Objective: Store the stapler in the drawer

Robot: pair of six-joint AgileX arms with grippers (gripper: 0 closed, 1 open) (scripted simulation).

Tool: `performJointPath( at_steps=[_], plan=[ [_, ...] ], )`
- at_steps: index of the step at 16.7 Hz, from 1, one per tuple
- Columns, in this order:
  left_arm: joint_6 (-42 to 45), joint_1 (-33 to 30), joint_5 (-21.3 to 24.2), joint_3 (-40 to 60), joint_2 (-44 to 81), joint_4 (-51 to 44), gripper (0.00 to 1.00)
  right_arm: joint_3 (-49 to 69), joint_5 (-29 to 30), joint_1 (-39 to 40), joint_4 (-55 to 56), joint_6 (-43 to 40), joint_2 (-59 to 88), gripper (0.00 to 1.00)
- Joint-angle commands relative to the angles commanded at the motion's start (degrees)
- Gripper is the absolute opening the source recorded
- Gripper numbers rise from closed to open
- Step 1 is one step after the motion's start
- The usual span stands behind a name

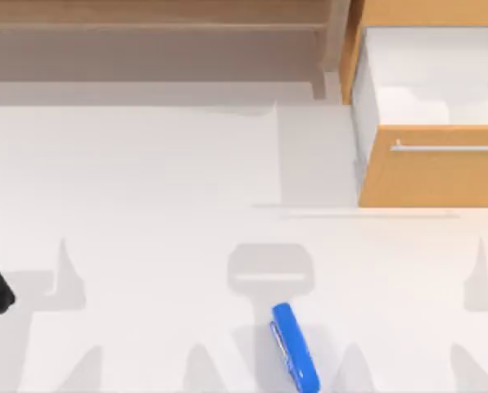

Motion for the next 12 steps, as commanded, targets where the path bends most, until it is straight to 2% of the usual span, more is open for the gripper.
performJointPath(
  at_steps=[6,12],
  plan=[
    [0.0,0.0,0.0,0.0,0.0,0.0,1.0,4.7,-0.1,3.5,-3.5,2.1,5.9,1.0],
    [0.0,0.0,0.0,0.0,0.0,0.0,1.0,22.3,0.1,15.8,-16.2,10.0,32.0,1.0]
  ],
)
